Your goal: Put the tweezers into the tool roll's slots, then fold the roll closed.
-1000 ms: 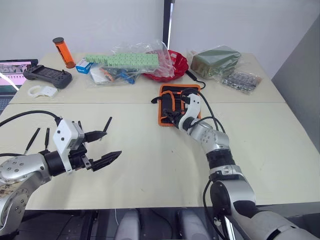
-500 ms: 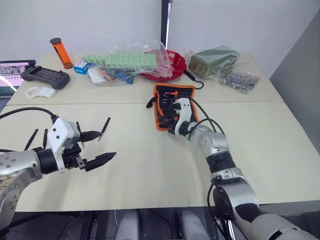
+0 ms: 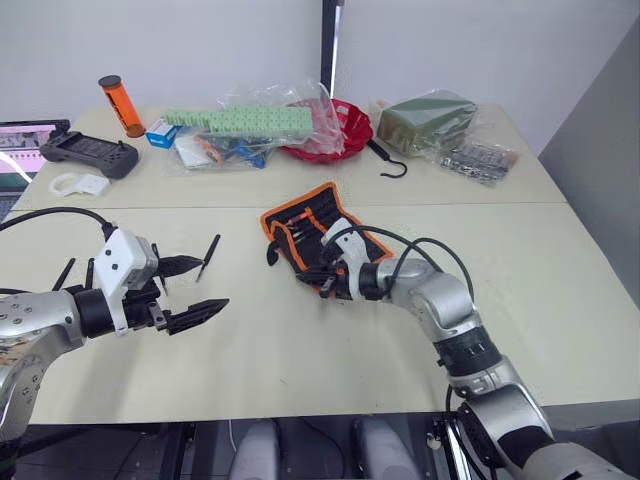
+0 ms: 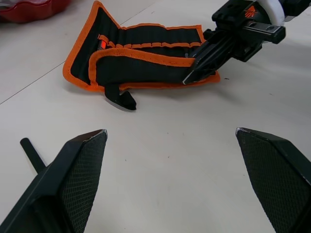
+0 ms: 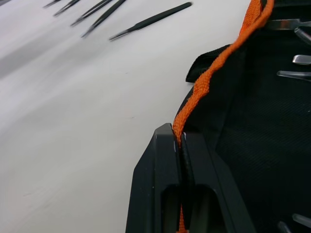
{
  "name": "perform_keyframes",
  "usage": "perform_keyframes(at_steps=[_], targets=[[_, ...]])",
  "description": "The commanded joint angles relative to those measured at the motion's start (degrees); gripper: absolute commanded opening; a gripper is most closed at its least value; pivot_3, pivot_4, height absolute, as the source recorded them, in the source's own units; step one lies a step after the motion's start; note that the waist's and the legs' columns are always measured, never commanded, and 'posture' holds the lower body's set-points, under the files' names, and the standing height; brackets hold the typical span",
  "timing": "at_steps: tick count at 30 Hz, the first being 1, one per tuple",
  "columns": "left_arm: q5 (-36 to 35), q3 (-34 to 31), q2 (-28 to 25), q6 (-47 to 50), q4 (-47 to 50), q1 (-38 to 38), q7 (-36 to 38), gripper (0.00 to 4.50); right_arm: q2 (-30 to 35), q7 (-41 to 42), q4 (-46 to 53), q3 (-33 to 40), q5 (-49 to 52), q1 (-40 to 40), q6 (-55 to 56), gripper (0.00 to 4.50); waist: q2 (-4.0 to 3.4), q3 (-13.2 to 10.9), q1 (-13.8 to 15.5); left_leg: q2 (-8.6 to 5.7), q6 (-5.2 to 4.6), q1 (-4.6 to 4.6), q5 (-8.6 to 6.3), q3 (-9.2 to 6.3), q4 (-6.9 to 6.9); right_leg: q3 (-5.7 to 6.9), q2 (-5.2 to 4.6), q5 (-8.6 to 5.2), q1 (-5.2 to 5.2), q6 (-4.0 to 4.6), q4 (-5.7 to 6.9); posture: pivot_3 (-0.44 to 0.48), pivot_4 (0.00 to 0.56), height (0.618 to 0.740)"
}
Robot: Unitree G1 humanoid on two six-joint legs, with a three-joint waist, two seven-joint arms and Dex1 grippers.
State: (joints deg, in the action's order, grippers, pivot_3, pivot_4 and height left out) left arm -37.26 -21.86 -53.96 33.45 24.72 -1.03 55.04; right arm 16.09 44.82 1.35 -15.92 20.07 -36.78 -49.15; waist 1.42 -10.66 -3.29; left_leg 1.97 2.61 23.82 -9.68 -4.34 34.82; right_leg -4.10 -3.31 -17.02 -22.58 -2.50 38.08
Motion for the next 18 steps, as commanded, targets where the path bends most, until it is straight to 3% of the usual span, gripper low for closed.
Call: perform_keyframes(at_steps=[1,10,17,18], targets=[[0.09,0.29,-0.09,-1.26,-0.12,1.12,1.02,4.5,2.08,2.57,6.41,0.16,3.53,0.7,-3.71,0.05,0.0,0.0,0.06,0.0,0.0,0.0,0.0,0.0,0.01,0.0,0.0,0.0,0.0,0.0,0.0,0.0,0.15,0.74],[1.87,4.16,-0.92,-2.36,-3.24,4.4,4.0,4.5,10.32,6.24,10.38,-1.97,3.4,3.5,-4.71,0.05,0.02,0.0,0.7,-0.01,0.0,0.0,0.0,0.02,0.07,0.0,0.0,-0.01,0.02,-0.01,-0.02,0.0,0.15,0.74],[3.82,7.6,-0.21,-4.05,-5.56,7.97,5.47,4.5,9.85,5.18,7.84,-0.44,3.83,2.24,-4.38,0.05,0.03,0.0,0.73,0.0,0.0,0.0,0.0,0.02,0.08,0.0,0.0,-0.01,0.03,-0.01,-0.02,0.0,0.15,0.74],[4.03,8.13,-0.18,-4.29,-6.0,8.77,5.74,4.5,9.32,4.87,7.54,0.07,4.1,2.01,-4.45,0.3,0.03,-0.01,0.73,0.0,0.0,0.0,0.0,0.01,0.08,0.0,0.01,-0.01,0.03,-0.01,-0.01,0.0,0.15,0.74]])
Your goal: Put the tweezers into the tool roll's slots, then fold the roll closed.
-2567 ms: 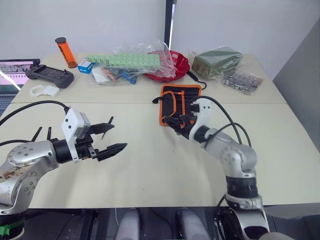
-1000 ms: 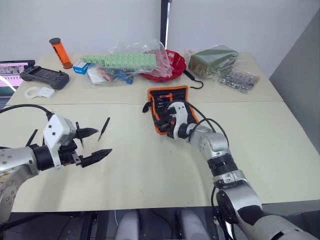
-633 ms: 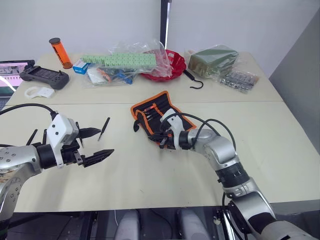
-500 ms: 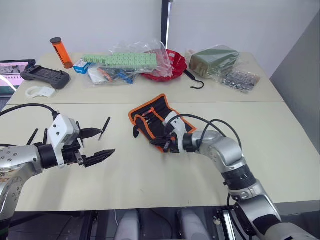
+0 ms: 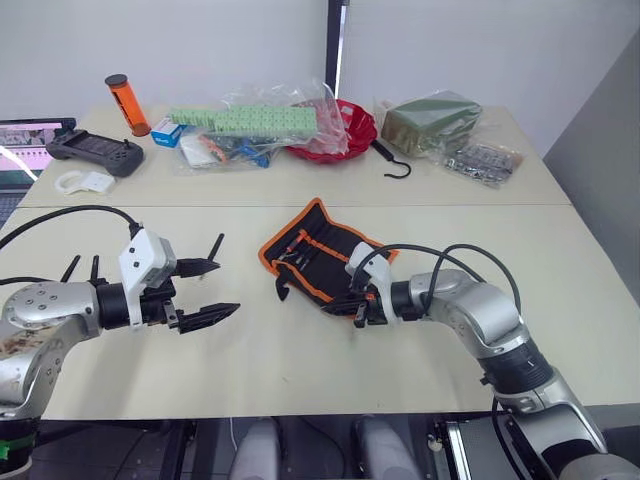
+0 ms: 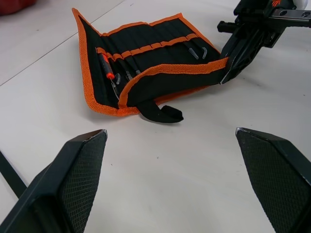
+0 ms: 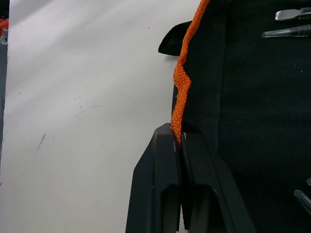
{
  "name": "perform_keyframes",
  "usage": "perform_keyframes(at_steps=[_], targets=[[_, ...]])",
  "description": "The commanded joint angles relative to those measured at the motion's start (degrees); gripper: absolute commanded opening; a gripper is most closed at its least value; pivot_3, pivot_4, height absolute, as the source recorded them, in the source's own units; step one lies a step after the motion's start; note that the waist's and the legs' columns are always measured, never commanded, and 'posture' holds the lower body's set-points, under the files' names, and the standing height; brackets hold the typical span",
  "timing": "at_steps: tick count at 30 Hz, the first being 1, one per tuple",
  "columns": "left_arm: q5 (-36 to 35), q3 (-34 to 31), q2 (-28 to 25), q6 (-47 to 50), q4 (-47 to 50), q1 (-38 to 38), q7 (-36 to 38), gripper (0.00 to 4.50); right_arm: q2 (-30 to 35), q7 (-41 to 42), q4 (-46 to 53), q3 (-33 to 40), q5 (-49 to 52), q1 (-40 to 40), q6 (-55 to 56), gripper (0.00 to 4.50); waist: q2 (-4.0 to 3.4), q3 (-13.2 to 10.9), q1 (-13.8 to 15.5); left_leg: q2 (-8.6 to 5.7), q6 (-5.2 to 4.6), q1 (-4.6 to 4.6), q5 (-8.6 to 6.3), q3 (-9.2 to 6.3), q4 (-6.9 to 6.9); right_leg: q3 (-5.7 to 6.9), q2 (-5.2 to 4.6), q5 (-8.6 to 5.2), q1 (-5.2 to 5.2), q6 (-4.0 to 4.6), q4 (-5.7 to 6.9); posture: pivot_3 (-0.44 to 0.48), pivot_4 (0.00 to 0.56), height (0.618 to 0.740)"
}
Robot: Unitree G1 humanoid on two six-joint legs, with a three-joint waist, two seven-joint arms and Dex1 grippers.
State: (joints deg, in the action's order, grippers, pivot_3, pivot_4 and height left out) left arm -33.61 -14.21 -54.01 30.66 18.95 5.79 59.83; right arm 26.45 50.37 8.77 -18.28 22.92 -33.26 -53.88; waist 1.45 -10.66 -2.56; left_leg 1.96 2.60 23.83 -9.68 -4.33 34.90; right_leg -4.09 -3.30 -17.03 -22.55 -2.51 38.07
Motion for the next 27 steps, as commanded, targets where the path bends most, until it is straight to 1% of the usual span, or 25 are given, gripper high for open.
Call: perform_keyframes(at_steps=[1,4,6,8,10,15,18,19,22,24,27], targets=[[0.51,1.22,-0.05,-1.75,-0.89,3.18,1.34,4.5,-1.29,-0.54,0.52,2.83,1.84,-1.68,0.02,0.6,0.0,0.0,0.07,0.0,0.0,0.0,0.0,0.0,0.0,0.0,0.0,0.0,0.0,0.0,0.0,0.0,0.15,0.74],[0.92,2.93,0.09,-2.32,-2.31,5.68,2.51,4.5,-1.06,0.36,1.84,3.56,3.43,-1.73,-1.03,1.54,0.0,0.0,0.14,-0.01,0.0,0.01,0.0,0.0,0.03,0.01,0.0,0.0,0.02,0.0,0.0,0.0,0.15,0.74],[2.35,5.5,0.49,-4.0,-3.98,8.25,4.15,4.5,0.19,1.99,3.65,4.47,5.91,-1.1,-3.34,2.21,0.0,0.0,0.22,-0.01,0.0,0.01,0.0,-0.01,0.04,0.01,-0.01,0.0,0.02,0.0,0.0,0.0,0.15,0.74],[5.05,8.77,1.2,-7.65,-6.98,11.74,6.38,4.5,2.12,2.84,5.25,4.92,6.57,-0.28,-3.45,2.86,0.0,0.0,0.4,-0.03,0.0,0.01,0.0,-0.01,0.04,0.02,-0.01,0.0,0.04,-0.01,0.0,0.0,0.15,0.74],[8.0,12.03,1.96,-11.66,-10.88,15.6,8.98,4.5,3.06,1.73,5.89,6.47,6.37,0.22,-2.55,2.86,0.01,0.0,0.55,-0.03,0.0,0.01,0.0,-0.01,0.06,0.03,-0.01,0.0,0.07,-0.01,-0.01,0.0,0.15,0.74],[13.76,17.93,4.43,-20.32,-20.81,23.57,14.42,4.5,2.78,-2.41,6.38,10.0,5.94,1.17,-1.87,2.86,0.01,-0.01,0.34,-0.02,-0.01,0.01,0.0,-0.02,0.07,0.04,0.02,0.0,0.07,-0.01,0.0,0.0,0.15,0.74],[19.66,23.53,8.76,-27.29,-33.21,33.94,18.35,4.5,2.57,-5.08,7.82,11.27,6.02,3.57,-2.87,2.86,0.02,-0.01,0.91,-0.03,-0.01,0.03,0.01,-0.04,0.08,0.07,0.02,0.0,0.07,-0.01,0.01,0.0,0.15,0.74],[20.7,24.35,9.72,-28.81,-36.12,36.08,19.27,4.5,2.45,-5.63,8.1,11.39,6.03,4.02,-2.96,2.86,0.03,-0.01,0.99,-0.07,-0.01,0.05,0.01,-0.11,0.16,0.11,0.02,-0.01,0.11,-0.02,0.01,0.0,0.15,0.74],[24.91,27.44,13.54,-35.5,-49.58,44.46,22.51,4.5,0.98,-8.3,9.51,12.07,6.41,5.61,-3.38,2.86,0.03,-0.01,0.98,-0.08,-0.02,0.27,0.01,-0.11,0.32,0.11,0.02,0.0,0.03,-0.03,0.01,0.0,0.15,0.74],[27.08,28.41,15.79,-39.64,-57.05,48.37,23.64,4.5,0.13,-9.6,10.18,12.19,6.65,6.3,-3.61,2.86,0.03,-0.01,0.89,-0.1,-0.02,0.37,0.01,-0.14,0.36,0.12,0.02,0.01,-0.07,-0.05,0.04,0.0,0.15,0.74],[29.11,28.96,18.89,-44.02,-65.61,52.73,25.43,4.5,-1.24,-11.35,10.75,12.39,6.82,6.91,-3.75,2.86,0.03,-0.01,0.42,-0.09,-0.05,0.42,-0.01,-0.15,0.36,0.12,0.02,0.01,-0.12,-0.05,0.06,0.0,0.15,0.74]])
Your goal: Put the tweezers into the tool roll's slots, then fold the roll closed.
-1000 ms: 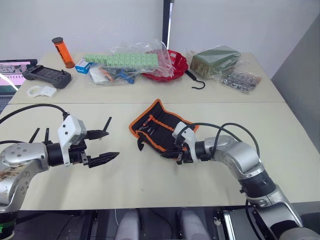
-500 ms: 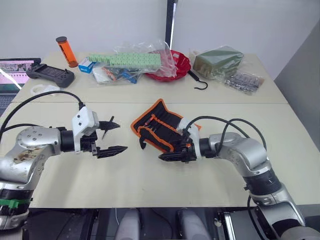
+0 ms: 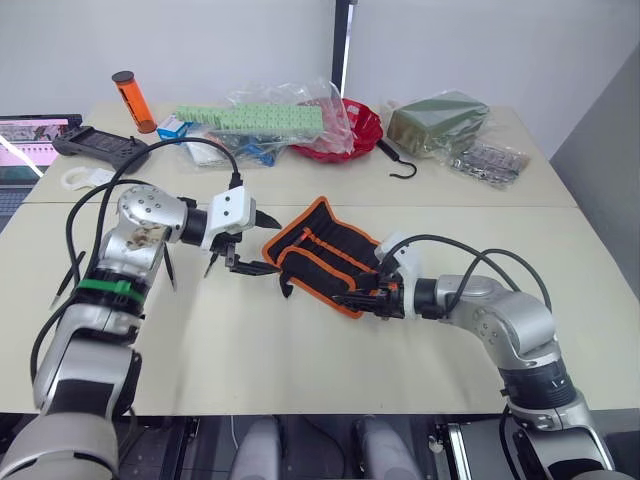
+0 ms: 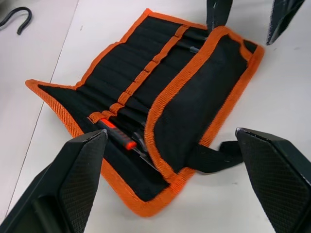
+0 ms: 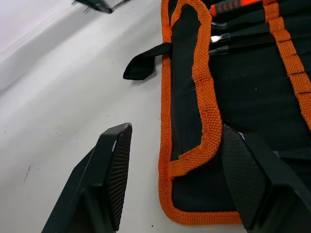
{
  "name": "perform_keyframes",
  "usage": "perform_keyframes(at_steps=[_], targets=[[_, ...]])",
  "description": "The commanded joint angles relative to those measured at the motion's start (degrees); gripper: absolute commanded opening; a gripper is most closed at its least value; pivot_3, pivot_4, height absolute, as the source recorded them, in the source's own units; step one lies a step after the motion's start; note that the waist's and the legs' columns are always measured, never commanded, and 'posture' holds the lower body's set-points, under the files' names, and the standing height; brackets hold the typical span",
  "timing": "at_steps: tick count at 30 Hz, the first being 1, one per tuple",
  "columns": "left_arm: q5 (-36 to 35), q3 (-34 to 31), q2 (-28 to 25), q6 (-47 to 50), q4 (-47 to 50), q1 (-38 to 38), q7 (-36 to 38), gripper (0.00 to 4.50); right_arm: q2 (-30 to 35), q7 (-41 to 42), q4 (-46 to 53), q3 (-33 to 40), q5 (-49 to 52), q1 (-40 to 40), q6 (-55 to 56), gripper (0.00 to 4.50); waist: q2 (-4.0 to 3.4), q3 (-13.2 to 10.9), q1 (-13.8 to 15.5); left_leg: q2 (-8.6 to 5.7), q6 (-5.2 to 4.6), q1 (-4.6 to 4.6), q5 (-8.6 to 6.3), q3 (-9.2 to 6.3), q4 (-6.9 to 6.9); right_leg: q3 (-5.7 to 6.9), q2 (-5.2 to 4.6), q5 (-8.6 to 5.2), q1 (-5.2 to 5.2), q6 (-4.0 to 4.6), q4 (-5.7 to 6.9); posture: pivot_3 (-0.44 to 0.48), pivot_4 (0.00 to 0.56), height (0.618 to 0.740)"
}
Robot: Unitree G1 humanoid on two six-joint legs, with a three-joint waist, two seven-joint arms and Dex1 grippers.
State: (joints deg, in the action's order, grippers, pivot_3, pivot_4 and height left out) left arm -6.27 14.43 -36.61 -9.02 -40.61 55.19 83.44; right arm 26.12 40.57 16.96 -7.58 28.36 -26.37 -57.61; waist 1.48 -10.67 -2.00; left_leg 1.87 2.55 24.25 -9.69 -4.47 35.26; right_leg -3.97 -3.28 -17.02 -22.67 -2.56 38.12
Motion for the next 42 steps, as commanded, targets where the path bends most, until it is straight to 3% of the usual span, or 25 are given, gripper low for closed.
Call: perform_keyframes(at_steps=[1,10,12,21,23,32,42], targets=[[2.39,0.5,2.45,-5.62,-8.51,4.54,2.46,4.5,-1.3,-2.07,2.73,1.8,1.43,0.2,-0.11,2.86,0.0,0.0,-0.23,0.0,0.0,0.03,0.0,-0.01,0.0,0.0,0.0,0.0,-0.04,0.0,0.02,0.0,0.15,0.74],[6.79,0.29,7.33,-11.97,-21.01,9.83,4.02,4.5,-2.28,-3.9,3.64,2.32,2.18,1.09,-0.43,2.86,0.01,0.0,-0.46,-0.07,-0.01,0.17,0.0,-0.04,0.04,0.0,-0.02,0.0,-0.31,0.0,0.42,0.0,0.15,0.74],[7.3,0.17,7.74,-12.33,-22.25,10.33,4.72,3.63,-2.41,-4.24,3.8,2.42,2.46,1.12,-0.39,2.88,0.01,0.0,-0.49,-0.07,0.0,0.18,0.0,-0.05,0.05,-0.01,-0.02,0.0,-0.36,0.0,0.52,0.0,0.15,0.74],[8.36,-1.17,7.99,-12.46,-24.31,11.47,5.91,0.73,-2.04,-4.64,3.61,2.33,3.04,1.3,0.91,0.03,0.02,0.0,-0.51,-0.1,-0.01,0.17,0.01,-0.08,0.09,-0.01,-0.02,0.0,-0.42,0.0,0.74,0.0,0.15,0.74],[8.28,-1.6,7.67,-12.64,-24.22,11.13,6.33,0.03,-1.78,-4.23,3.76,1.89,2.96,1.43,1.16,0.0,0.02,0.0,-0.51,-0.1,-0.01,0.17,0.01,-0.09,0.09,-0.01,-0.02,0.0,-0.42,0.0,0.75,0.0,0.15,0.74],[8.01,-2.61,5.55,-13.34,-21.92,9.14,8.62,0.03,-0.71,-1.72,4.89,-0.76,2.98,1.87,1.69,0.0,0.02,0.0,-0.59,-0.11,-0.01,0.16,0.01,-0.11,0.11,-0.01,-0.01,0.0,-0.42,0.0,0.79,0.0,0.15,0.74],[1.82,4.97,0.0,-13.09,-7.91,-2.24,9.06,0.03,1.12,1.69,6.71,-5.62,4.52,3.85,-1.0,0.0,0.01,0.0,-0.65,-0.09,-0.01,0.15,0.0,-0.13,0.15,-0.02,-0.02,0.0,-0.42,0.01,0.84,0.0,0.15,0.74]])
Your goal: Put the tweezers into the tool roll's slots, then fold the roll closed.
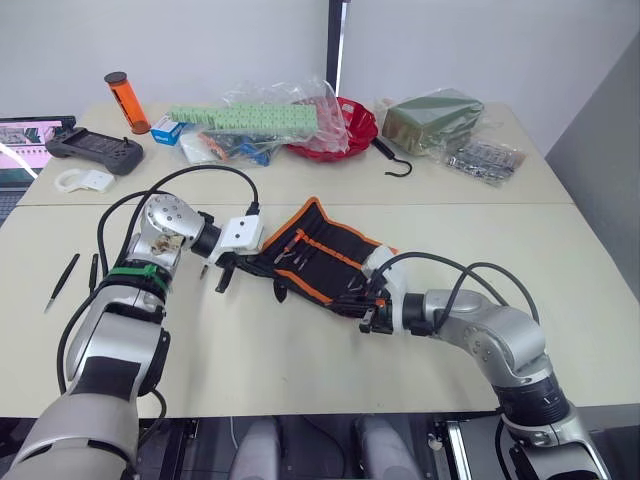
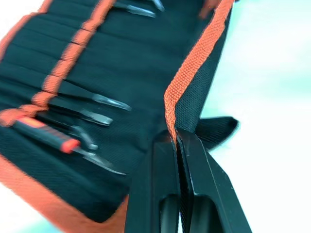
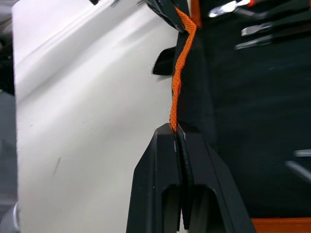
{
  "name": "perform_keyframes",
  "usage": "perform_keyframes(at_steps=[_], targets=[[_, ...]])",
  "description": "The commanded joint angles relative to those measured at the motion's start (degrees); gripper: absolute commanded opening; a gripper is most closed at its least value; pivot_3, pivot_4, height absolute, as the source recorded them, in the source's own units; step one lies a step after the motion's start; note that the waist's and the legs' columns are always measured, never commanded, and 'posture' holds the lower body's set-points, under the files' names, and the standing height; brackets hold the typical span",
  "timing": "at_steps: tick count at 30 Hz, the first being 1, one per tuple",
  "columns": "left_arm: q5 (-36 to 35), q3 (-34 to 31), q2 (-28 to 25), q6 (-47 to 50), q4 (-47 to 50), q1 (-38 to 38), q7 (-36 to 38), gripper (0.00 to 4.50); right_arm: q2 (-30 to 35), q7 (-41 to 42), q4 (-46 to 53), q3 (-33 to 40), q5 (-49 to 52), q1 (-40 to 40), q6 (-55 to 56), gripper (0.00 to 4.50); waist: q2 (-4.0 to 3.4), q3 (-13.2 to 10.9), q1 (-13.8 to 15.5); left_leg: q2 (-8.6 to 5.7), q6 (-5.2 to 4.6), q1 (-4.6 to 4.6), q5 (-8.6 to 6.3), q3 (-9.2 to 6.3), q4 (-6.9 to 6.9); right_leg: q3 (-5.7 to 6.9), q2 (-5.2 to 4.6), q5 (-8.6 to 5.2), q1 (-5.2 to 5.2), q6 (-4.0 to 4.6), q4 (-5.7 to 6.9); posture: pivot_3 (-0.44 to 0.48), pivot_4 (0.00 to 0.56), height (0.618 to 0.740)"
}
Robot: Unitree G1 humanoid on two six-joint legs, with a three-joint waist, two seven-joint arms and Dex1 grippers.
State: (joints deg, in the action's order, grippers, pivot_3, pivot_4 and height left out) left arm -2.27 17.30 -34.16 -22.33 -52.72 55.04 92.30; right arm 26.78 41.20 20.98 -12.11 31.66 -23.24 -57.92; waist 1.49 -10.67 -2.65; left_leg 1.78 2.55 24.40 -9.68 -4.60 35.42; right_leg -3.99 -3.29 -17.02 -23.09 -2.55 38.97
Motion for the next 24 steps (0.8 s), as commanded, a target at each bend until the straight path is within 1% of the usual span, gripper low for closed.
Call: perform_keyframes(at_steps=[1,4,6,9,11,12,16,19,21,22,23,24], targets=[[-3.04,2.85,-3.21,0.76,5.6,-3.11,0.2,0.03,0.51,1.03,2.44,-1.92,0.96,0.87,-0.55,0.0,0.0,0.0,0.0,0.01,0.0,-0.01,0.0,0.0,0.0,0.0,0.0,0.0,0.0,0.0,0.0,0.0,0.15,0.74],[-4.67,5.68,-5.6,1.8,9.1,-5.28,0.2,0.03,0.65,1.0,1.32,-4.1,-0.06,1.26,0.12,0.0,0.0,0.0,0.04,0.01,0.0,0.0,0.0,-0.02,0.04,0.0,0.01,0.0,0.0,0.0,0.02,0.0,0.15,0.74],[-5.46,9.47,-8.12,2.17,11.61,-6.57,0.2,0.03,0.69,0.91,0.3,-5.09,-0.79,1.4,1.0,0.0,0.0,0.0,0.01,0.01,0.0,0.0,0.0,-0.01,0.1,0.0,0.01,0.0,0.01,0.0,0.02,0.0,0.15,0.74],[-2.09,9.46,-7.79,0.89,10.48,-6.97,0.2,0.03,1.07,0.73,-1.36,-6.26,-2.7,1.54,3.33,0.0,-0.01,0.0,0.09,0.03,0.0,-0.02,0.0,-0.02,0.18,0.01,0.03,0.0,0.05,-0.01,0.03,0.0,0.15,0.74],[-2.51,8.83,-7.07,2.57,10.1,-6.92,0.2,0.63,0.78,0.58,-2.05,-5.53,-2.46,1.99,3.43,0.0,-0.01,0.01,0.13,0.04,-0.02,-0.01,-0.01,-0.02,0.29,0.01,0.05,-0.01,0.08,-0.01,0.03,0.0,0.15,0.74],[-2.8,8.61,-6.86,3.17,10.08,-6.88,0.2,0.93,0.7,0.55,-2.2,-5.23,-2.29,2.1,3.44,0.28,-0.01,0.01,0.22,0.04,-0.03,-0.02,-0.02,-0.01,0.33,0.01,0.04,-0.01,0.12,-0.02,0.03,0.0,0.15,0.74],[-7.84,8.69,-8.02,9.1,12.48,-6.13,0.2,2.19,0.95,1.62,-1.09,-2.68,0.81,2.43,1.75,1.56,-0.01,0.0,0.46,0.03,-0.03,-0.11,-0.02,-0.04,0.47,0.02,0.06,-0.04,0.34,-0.07,0.01,0.0,0.15,0.74],[-12.86,10.63,-11.28,15.52,15.55,-5.7,0.2,3.21,1.15,3.02,0.0,-1.0,3.96,2.28,-0.53,2.64,0.0,0.0,0.36,0.05,-0.03,-0.09,-0.02,-0.05,0.55,0.01,0.07,-0.08,0.38,-0.12,-0.02,0.0,0.15,0.74],[-15.57,12.06,-13.21,18.54,17.06,-5.83,0.2,3.85,1.26,3.53,0.47,-0.4,5.34,2.1,-1.6,3.26,-0.01,0.0,0.14,0.08,-0.03,-0.08,-0.02,-0.06,0.52,0.01,0.09,-0.08,0.34,-0.12,0.0,0.0,0.15,0.74],[-17.76,12.16,-13.88,20.78,17.84,-5.77,0.2,4.21,1.19,3.63,0.66,0.13,6.31,1.87,-2.21,3.66,-0.01,0.0,0.14,0.08,-0.04,-0.1,-0.03,-0.07,0.5,0.01,0.09,-0.07,0.34,-0.11,0.02,0.0,0.15,0.74],[-20.3,11.61,-14.33,23.49,18.66,-5.45,0.2,4.48,0.93,3.61,0.96,1.07,7.52,1.5,-2.96,3.93,-0.01,0.0,0.19,0.08,-0.06,-0.1,-0.04,-0.07,0.5,0.01,0.09,-0.07,0.34,-0.11,0.03,0.0,0.15,0.74],[-23.12,10.32,-14.41,26.88,19.27,-4.89,0.2,4.5,0.5,3.41,1.15,2.48,9.12,0.96,-3.98,4.36,-0.01,0.0,0.24,0.07,-0.07,-0.07,-0.04,-0.1,0.5,0.01,0.09,-0.07,0.34,-0.11,0.03,0.0,0.15,0.74]])
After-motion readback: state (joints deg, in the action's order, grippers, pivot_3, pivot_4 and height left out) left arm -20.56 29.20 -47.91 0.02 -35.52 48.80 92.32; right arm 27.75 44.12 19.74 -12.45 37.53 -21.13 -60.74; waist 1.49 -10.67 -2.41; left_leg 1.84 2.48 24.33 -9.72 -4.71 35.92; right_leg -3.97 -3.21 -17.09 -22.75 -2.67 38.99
